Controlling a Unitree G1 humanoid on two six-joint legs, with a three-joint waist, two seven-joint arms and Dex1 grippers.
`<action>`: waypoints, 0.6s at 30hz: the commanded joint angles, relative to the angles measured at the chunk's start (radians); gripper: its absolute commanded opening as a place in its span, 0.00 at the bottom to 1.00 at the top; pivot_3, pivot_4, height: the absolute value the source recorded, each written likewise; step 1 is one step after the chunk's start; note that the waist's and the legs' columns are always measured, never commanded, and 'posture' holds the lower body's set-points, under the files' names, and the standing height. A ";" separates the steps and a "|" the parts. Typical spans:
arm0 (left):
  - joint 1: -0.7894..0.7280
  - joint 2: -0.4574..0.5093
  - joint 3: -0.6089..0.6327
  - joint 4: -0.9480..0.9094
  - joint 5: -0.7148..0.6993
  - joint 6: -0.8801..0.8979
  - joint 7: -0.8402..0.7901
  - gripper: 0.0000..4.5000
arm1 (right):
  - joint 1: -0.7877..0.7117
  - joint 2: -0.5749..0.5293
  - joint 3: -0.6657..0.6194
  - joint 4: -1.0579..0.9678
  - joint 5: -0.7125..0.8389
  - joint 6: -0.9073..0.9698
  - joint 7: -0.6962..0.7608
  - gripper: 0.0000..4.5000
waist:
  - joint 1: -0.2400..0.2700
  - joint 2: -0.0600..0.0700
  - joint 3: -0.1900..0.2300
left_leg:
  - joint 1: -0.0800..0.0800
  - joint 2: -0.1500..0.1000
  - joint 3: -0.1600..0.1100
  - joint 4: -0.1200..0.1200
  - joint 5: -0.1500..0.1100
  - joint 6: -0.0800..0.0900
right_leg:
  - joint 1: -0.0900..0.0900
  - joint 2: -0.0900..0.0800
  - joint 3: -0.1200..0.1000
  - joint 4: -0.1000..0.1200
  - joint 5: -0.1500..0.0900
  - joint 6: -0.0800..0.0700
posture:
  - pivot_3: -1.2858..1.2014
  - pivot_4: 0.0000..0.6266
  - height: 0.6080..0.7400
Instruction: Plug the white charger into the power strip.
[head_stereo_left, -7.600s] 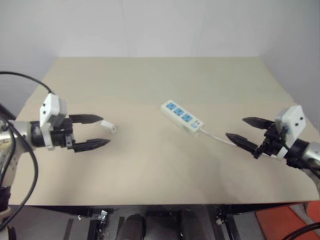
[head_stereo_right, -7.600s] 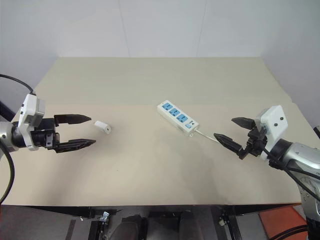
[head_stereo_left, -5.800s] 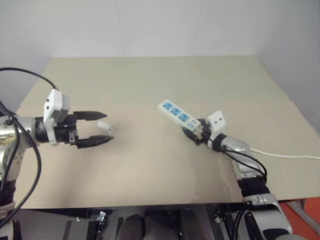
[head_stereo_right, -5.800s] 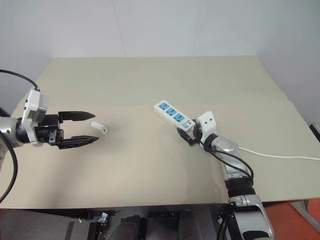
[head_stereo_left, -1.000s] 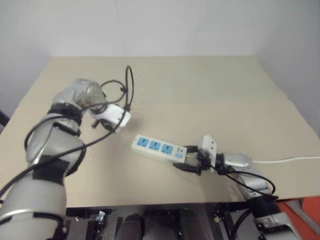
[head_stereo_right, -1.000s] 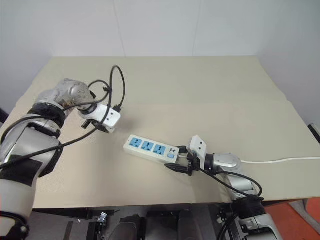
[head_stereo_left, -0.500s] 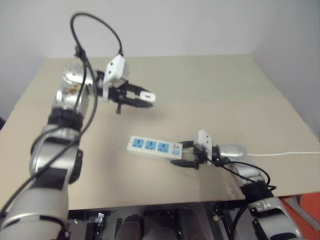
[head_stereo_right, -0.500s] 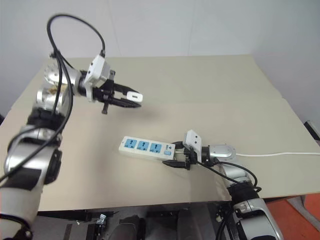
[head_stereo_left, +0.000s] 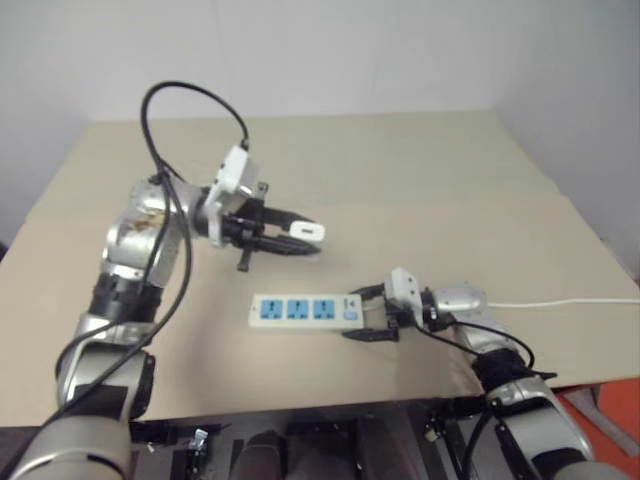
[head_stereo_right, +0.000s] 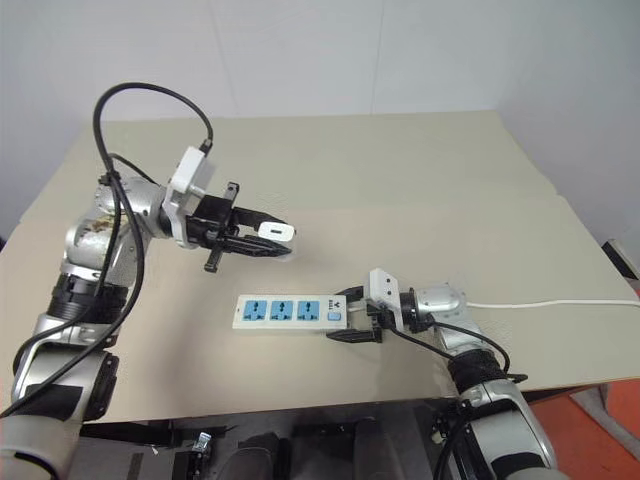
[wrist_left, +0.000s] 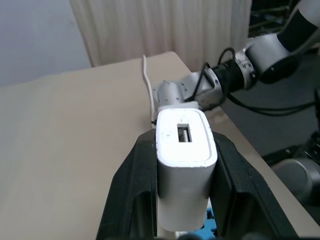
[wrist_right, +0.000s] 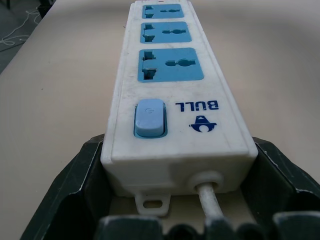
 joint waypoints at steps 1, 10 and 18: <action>0.021 0.014 0.037 -0.089 -0.035 0.033 0.027 0.23 | -0.003 0.017 0.029 0.072 -0.047 -0.034 0.004 0.76 | -0.001 -0.001 -0.001 | 0.002 0.000 0.000 0.000 0.000 0.000 | 0.001 0.000 0.001 0.000 0.000 0.000 | 0.52 0.24 1.00; 0.149 -0.065 0.043 -0.205 -0.088 0.061 0.124 0.23 | 0.011 0.024 0.031 0.079 -0.049 -0.047 0.002 0.76 | -0.001 -0.001 -0.001 | 0.015 0.000 0.002 -0.003 0.000 0.000 | 0.013 0.000 0.004 -0.001 0.000 0.000 | 0.52 0.24 1.00; 0.251 -0.133 0.033 -0.221 -0.098 0.060 0.162 0.23 | 0.029 0.022 0.036 0.055 -0.048 -0.037 0.002 0.76 | 0.001 -0.002 -0.002 | 0.015 0.000 0.002 -0.003 -0.001 -0.001 | 0.013 0.001 0.004 -0.002 0.000 0.000 | 0.52 0.24 1.00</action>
